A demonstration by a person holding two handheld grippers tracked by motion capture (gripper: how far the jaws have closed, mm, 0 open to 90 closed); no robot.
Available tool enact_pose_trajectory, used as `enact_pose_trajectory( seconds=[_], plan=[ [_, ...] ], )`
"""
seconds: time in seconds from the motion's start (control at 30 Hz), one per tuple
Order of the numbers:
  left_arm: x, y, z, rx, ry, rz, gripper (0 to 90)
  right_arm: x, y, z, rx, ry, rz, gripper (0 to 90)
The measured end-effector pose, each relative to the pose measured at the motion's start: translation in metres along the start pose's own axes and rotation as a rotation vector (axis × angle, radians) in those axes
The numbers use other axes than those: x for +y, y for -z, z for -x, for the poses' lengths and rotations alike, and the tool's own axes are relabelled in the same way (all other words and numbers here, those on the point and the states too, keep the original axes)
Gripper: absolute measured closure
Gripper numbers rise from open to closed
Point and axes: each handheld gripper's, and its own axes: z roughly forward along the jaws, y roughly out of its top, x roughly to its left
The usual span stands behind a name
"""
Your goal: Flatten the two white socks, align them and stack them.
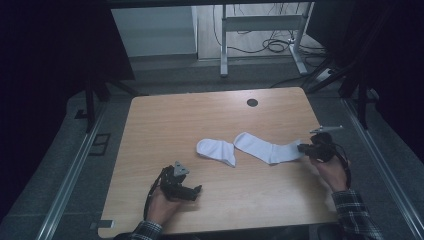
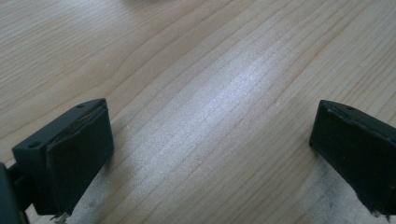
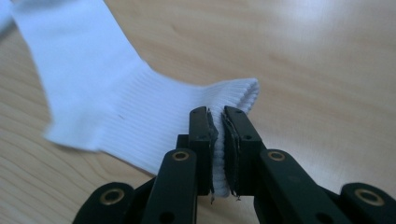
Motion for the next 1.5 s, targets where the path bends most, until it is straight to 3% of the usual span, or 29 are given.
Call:
enact_pose_trajectory(
  seconds=[0.07, 0.17, 0.2, 0.27, 0.37, 0.57, 0.67, 0.8, 0.83, 0.87, 0.93, 1.0, 1.07, 1.1, 1.2, 1.5],
  plan=[
    [0.001, -0.001, 0.000, 0.002, 0.007, 0.002, 0.0, -0.007, -0.005, 0.003, -0.005, 0.002, -0.023, 76.8],
    [0.001, -0.001, 0.000, 0.005, 0.009, 0.002, 0.0, -0.006, 0.000, 0.006, -0.004, -0.005, 0.012, 72.3],
    [0.002, -0.002, -0.001, 0.006, 0.008, 0.005, 0.0, -0.006, 0.005, 0.008, -0.004, -0.025, 0.050, 67.9],
    [0.005, -0.002, -0.002, 0.011, 0.016, 0.000, 1.6, -0.006, 0.008, 0.009, -0.004, -0.039, 0.062, 65.5],
    [0.009, -0.001, -0.004, 0.015, 0.025, -0.001, 16.1, -0.007, 0.009, 0.010, -0.011, -0.046, 0.059, 64.6],
    [0.021, -0.006, -0.002, 0.014, 0.008, -0.010, 19.9, -0.015, 0.003, 0.007, -0.035, 0.016, -0.020, 65.2],
    [0.025, -0.006, 0.000, 0.006, 0.002, -0.001, 20.1, -0.016, -0.001, 0.008, -0.039, 0.023, -0.042, 65.3],
    [0.039, -0.009, 0.003, -0.012, -0.007, 0.028, 22.2, -0.011, -0.006, 0.018, -0.091, 0.014, -0.024, 65.4],
    [0.049, -0.012, 0.005, -0.024, -0.006, 0.042, 22.6, -0.010, -0.006, 0.022, -0.105, 0.004, -0.017, 65.1],
    [0.049, -0.012, 0.005, -0.024, -0.006, 0.042, 23.0, -0.010, -0.006, 0.024, -0.110, -0.001, -0.011, 64.4],
    [0.066, -0.021, 0.008, -0.043, -0.009, 0.066, 25.8, -0.009, -0.005, 0.026, -0.110, -0.011, 0.007, 61.4],
    [0.071, -0.024, 0.009, -0.052, -0.003, 0.072, 32.4, -0.010, -0.003, 0.028, -0.097, -0.035, 0.028, 57.5],
    [0.087, -0.036, 0.009, -0.075, 0.005, 0.080, 36.7, -0.010, -0.001, 0.029, -0.079, -0.043, 0.029, 53.8],
    [0.087, -0.036, 0.009, -0.075, 0.005, 0.080, 38.5, -0.010, -0.001, 0.029, -0.079, -0.043, 0.029, 53.8],
    [0.108, -0.051, 0.011, -0.086, 0.015, 0.101, 42.5, -0.012, 0.000, 0.032, -0.061, -0.053, 0.026, 53.2],
    [0.148, -0.076, 0.018, -0.084, 0.009, 0.109, 52.6, -0.009, 0.003, 0.031, -0.047, -0.049, 0.055, 48.5]
  ],
)
